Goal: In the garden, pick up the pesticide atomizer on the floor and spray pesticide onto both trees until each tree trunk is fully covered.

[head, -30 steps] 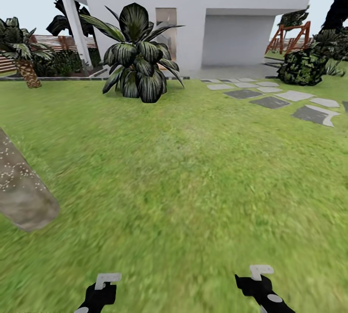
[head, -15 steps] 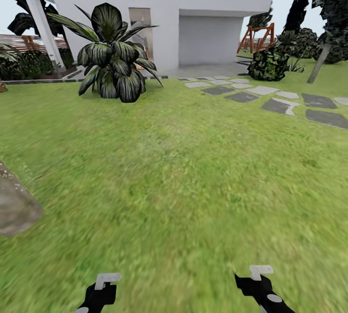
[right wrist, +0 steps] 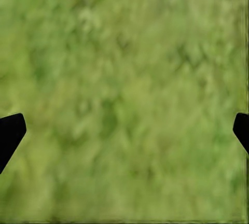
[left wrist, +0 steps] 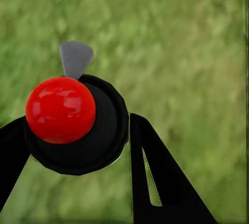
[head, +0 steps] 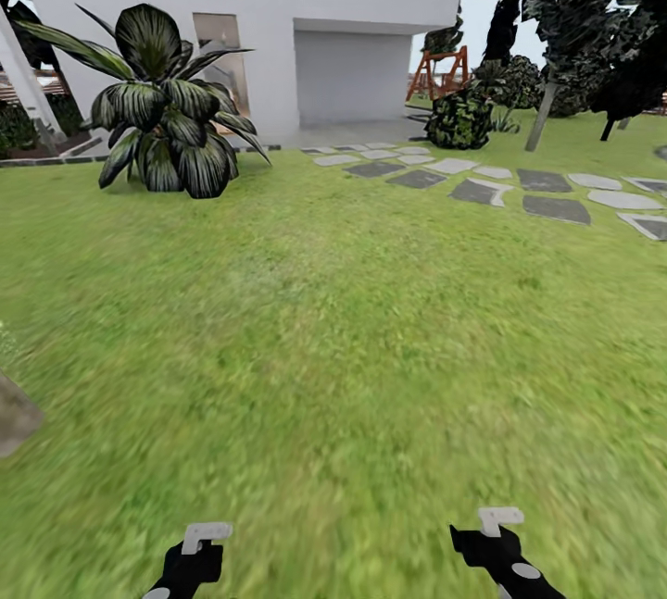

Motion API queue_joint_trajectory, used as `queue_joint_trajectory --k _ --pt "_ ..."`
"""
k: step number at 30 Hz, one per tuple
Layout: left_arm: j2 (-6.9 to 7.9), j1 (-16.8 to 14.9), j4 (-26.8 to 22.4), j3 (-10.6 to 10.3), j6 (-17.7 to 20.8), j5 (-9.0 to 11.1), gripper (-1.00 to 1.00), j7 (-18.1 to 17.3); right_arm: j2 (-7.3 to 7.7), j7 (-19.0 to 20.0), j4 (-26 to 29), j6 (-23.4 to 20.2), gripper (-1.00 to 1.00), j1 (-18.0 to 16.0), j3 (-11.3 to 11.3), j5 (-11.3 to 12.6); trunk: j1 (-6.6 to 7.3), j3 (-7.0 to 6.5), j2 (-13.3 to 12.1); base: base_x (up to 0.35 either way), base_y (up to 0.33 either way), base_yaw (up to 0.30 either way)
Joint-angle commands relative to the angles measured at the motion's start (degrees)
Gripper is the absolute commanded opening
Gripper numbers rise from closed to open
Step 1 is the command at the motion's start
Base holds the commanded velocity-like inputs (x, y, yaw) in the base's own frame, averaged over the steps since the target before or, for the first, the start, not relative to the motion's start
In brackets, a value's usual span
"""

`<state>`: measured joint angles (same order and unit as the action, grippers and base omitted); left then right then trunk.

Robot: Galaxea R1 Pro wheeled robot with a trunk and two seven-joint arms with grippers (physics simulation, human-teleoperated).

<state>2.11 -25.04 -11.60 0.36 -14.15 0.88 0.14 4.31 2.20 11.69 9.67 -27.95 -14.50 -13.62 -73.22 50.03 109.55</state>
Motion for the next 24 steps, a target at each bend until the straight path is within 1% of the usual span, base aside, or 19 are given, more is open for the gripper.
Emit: queue_joint_trajectory --k 1,24 --pt "0.00 0.02 -0.01 0.00 0.02 0.00 -1.00 0.01 0.00 0.00 0.00 0.00 1.00 0.00 0.00 0.00 0.00 0.00 0.00 -0.093 0.000 -0.266" --pt "0.00 -0.01 -0.01 0.00 0.04 0.00 -1.00 0.03 0.00 0.00 0.00 0.00 1.00 0.00 0.00 0.00 0.00 0.00 0.00 -0.004 0.000 -0.267"
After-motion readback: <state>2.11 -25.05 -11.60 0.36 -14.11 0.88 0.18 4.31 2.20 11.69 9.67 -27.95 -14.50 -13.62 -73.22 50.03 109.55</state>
